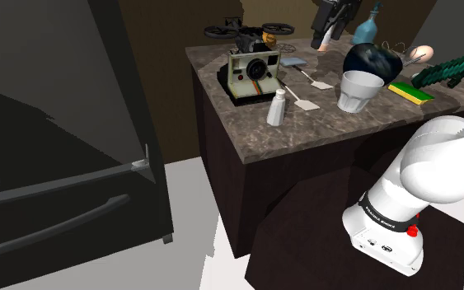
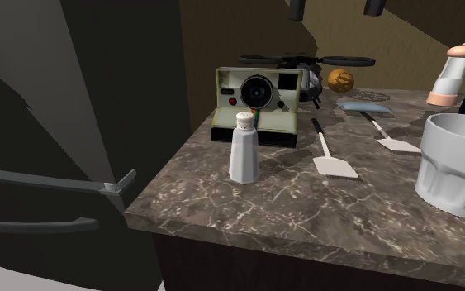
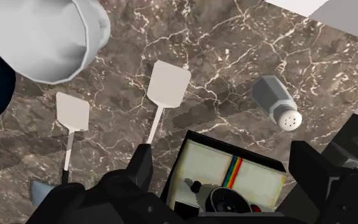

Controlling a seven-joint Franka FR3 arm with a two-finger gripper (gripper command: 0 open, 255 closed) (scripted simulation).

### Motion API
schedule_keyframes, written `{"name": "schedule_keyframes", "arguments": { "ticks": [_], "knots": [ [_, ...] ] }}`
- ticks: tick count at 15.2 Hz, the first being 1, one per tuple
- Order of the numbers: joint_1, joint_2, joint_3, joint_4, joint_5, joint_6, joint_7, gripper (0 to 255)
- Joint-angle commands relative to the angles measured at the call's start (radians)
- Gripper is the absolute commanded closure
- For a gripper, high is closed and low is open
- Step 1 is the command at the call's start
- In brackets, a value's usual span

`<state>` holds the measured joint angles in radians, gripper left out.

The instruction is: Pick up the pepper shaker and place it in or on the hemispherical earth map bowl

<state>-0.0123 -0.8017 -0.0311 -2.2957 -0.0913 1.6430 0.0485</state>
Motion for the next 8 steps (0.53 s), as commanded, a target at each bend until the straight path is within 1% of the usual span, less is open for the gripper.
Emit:
{"name": "schedule_keyframes", "arguments": {
  "ticks": [1, 8],
  "knots": [
    [0.000, 0.000, 0.000, 0.000, 0.000, 0.000, 0.000, 0],
    [0.067, 0.131, 0.067, -0.072, 0.023, 0.125, -0.007, 0]
  ]
}}
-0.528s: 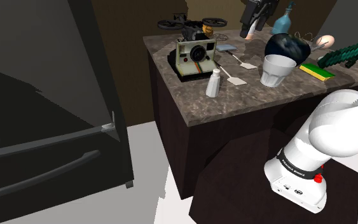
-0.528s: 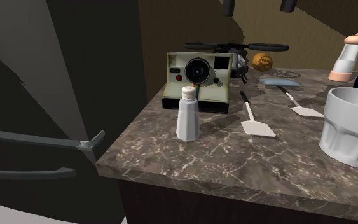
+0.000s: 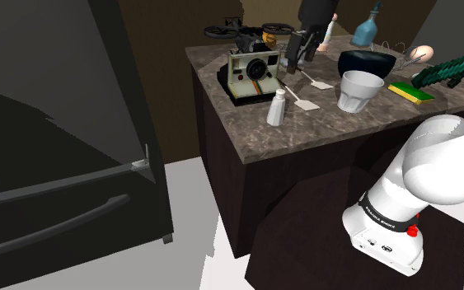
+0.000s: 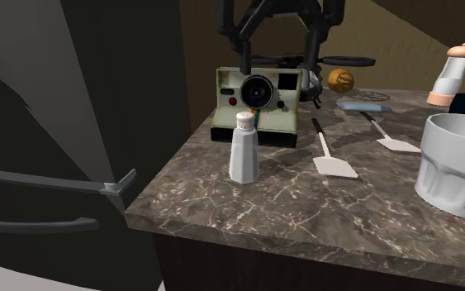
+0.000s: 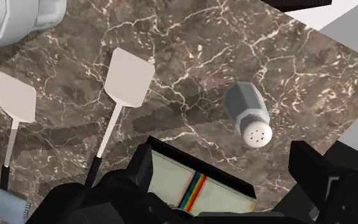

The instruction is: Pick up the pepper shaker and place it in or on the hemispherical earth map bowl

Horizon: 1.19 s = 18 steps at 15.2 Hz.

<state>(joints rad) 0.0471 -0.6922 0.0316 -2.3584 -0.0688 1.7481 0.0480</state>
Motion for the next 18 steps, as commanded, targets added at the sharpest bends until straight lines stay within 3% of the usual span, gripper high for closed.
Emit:
{"name": "schedule_keyframes", "arguments": {
  "ticks": [1, 5, 12, 18],
  "knots": [
    [0.017, 0.042, 0.015, -0.017, 0.003, 0.038, -0.008, 0],
    [0.052, 0.128, 0.053, -0.041, 0.012, 0.106, -0.011, 0],
    [0.049, 0.143, 0.050, -0.125, 0.007, 0.204, -0.009, 0],
    [0.048, 0.145, 0.049, -0.131, 0.007, 0.212, -0.009, 0]
  ]
}}
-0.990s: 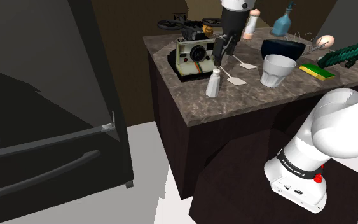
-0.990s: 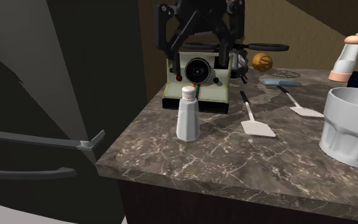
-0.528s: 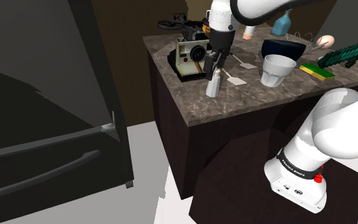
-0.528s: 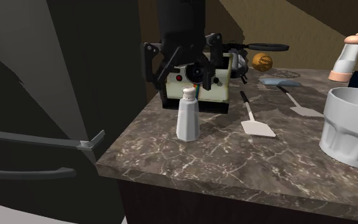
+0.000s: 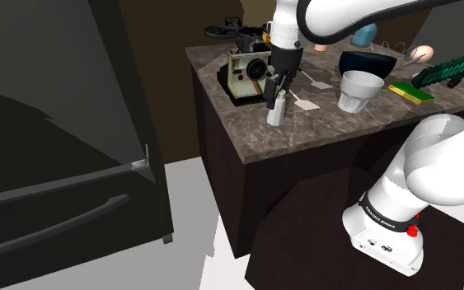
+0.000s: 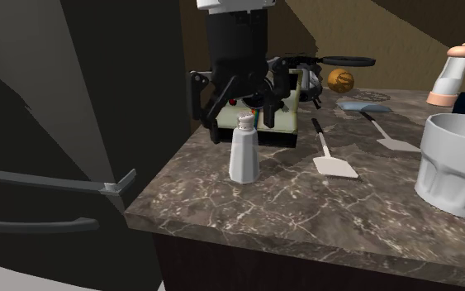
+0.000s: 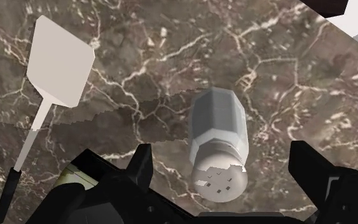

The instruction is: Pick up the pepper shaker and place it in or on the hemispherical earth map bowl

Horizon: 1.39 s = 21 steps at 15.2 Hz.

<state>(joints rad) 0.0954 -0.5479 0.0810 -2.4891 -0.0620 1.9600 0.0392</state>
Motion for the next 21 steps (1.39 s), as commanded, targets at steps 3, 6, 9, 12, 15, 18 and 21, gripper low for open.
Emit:
{"name": "schedule_keyframes", "arguments": {
  "ticks": [3, 6, 9, 12, 15, 18, 21],
  "knots": [
    [0.000, 0.000, 0.000, 0.000, 0.000, 0.000, 0.000, 255],
    [0.000, 0.000, 0.000, 0.000, 0.000, 0.000, 0.000, 255],
    [0.000, 0.000, 0.000, 0.000, 0.000, 0.000, 0.000, 255],
    [0.000, 0.000, 0.000, 0.000, 0.000, 0.000, 0.000, 255],
    [0.000, -0.007, -0.001, 0.035, 0.001, -0.042, -0.004, 255],
    [0.000, -0.012, -0.002, 0.071, 0.002, -0.083, -0.008, 255],
    [0.000, -0.015, -0.003, 0.109, 0.002, -0.124, -0.011, 255]
  ]
}}
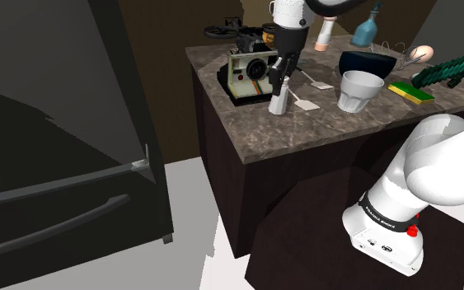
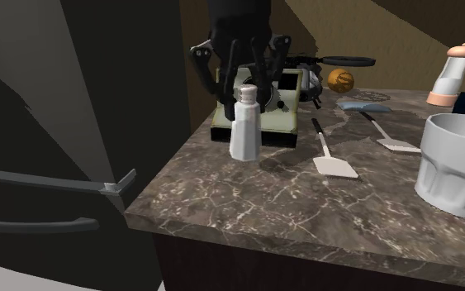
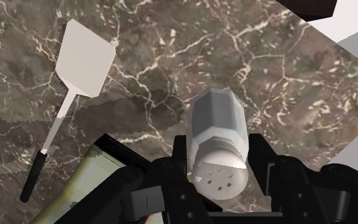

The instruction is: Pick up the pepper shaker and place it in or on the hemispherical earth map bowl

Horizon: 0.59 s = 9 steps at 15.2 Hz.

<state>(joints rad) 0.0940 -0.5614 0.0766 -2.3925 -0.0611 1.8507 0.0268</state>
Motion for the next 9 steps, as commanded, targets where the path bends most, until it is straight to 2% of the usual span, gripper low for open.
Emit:
{"name": "schedule_keyframes", "arguments": {
  "ticks": [1, 9],
  "knots": [
    [0.001, -0.002, 0.002, 0.026, 0.002, -0.029, 0.000, 255],
    [0.000, 0.002, 0.000, 0.137, 0.002, -0.135, -0.008, 255]
  ]
}}
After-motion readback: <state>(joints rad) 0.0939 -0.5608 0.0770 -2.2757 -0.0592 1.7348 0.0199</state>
